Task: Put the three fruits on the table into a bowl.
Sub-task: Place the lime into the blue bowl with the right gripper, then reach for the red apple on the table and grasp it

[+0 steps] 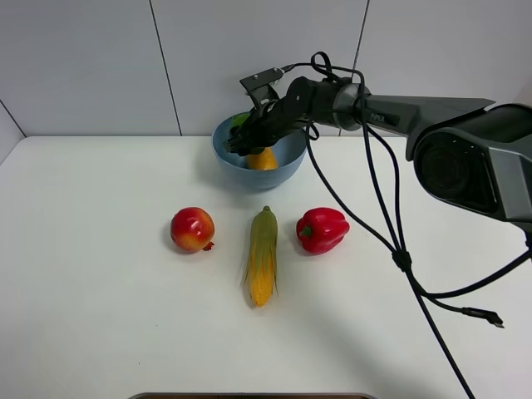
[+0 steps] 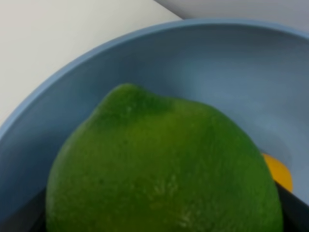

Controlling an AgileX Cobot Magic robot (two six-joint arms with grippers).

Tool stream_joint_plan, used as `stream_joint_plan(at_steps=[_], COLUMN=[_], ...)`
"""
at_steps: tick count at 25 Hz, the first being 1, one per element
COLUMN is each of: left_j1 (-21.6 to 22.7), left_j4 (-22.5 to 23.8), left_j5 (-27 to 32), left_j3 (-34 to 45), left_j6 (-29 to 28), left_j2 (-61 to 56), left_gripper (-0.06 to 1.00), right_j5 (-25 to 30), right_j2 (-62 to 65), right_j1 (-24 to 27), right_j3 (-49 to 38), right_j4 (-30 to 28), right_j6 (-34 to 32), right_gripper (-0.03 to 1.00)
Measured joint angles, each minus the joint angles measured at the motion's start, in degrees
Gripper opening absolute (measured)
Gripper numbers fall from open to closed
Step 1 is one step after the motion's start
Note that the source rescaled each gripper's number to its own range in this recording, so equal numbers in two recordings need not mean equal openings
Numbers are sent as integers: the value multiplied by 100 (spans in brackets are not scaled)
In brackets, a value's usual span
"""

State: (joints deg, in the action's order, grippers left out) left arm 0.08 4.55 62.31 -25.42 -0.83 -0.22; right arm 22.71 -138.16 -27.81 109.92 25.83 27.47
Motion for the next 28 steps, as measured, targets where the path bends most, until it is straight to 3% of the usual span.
stream_joint_plan(at_steps=[11, 19, 28], left_j1=[0, 0, 0], left_j4=[0, 0, 0], left_j5=[0, 0, 0], left_j3=[0, 0, 0], left_j6=[0, 0, 0], left_j2=[0, 0, 0], left_gripper=[0, 0, 0], right_j5=[0, 135, 455], right_j2=[0, 145, 718], right_j1=[0, 0, 0], right_j3=[0, 0, 0], right_j4=[0, -99, -698], right_j6=[-160, -214, -690], right_gripper=[97, 100, 100])
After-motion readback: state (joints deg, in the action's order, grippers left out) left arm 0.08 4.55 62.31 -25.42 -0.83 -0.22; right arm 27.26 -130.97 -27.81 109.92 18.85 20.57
